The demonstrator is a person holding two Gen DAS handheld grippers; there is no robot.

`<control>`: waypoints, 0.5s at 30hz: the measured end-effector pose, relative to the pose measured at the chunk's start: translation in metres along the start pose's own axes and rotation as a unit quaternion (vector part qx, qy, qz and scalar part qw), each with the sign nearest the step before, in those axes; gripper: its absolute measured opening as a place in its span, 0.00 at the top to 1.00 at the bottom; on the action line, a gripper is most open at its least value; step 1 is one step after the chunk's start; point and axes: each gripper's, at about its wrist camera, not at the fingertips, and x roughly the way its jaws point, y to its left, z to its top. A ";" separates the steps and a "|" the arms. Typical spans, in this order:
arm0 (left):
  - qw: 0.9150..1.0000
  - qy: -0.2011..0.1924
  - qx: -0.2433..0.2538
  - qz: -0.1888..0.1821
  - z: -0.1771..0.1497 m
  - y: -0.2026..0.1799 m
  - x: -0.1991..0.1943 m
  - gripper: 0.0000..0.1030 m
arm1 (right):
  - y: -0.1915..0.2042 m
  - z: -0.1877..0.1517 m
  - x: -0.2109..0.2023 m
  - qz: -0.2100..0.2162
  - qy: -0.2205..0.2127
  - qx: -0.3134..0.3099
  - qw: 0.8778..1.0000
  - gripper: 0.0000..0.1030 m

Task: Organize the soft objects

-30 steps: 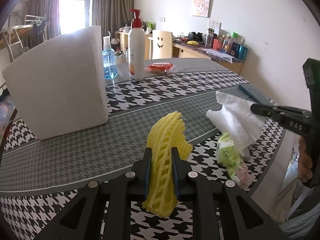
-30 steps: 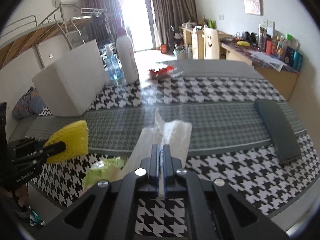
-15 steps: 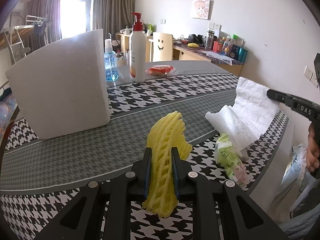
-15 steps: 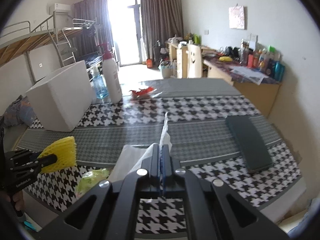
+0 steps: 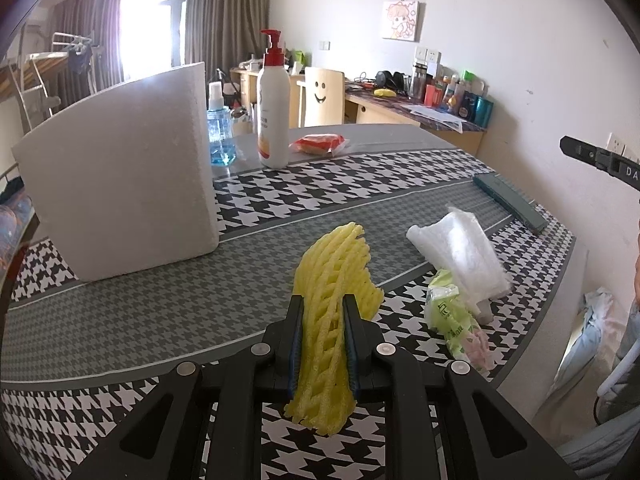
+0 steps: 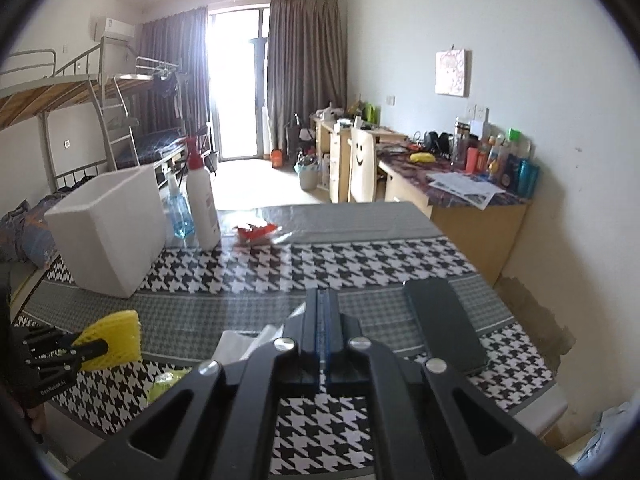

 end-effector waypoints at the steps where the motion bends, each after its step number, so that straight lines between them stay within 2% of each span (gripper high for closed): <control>1: 1.000 0.000 0.000 -0.001 0.000 0.000 0.000 0.81 | 0.000 0.000 -0.001 0.003 0.003 -0.003 1.000 0.97; 5: 1.000 0.001 -0.001 0.001 0.000 0.001 0.001 0.81 | 0.015 -0.007 0.010 0.029 0.029 -0.022 0.999 0.97; 10: 1.000 0.001 -0.003 0.004 0.000 0.003 0.002 0.81 | 0.042 -0.023 0.038 0.084 0.088 -0.035 0.992 0.96; 15: 1.000 0.000 -0.004 0.006 -0.001 0.003 0.001 0.81 | 0.067 -0.035 0.056 0.108 0.120 -0.053 0.985 0.94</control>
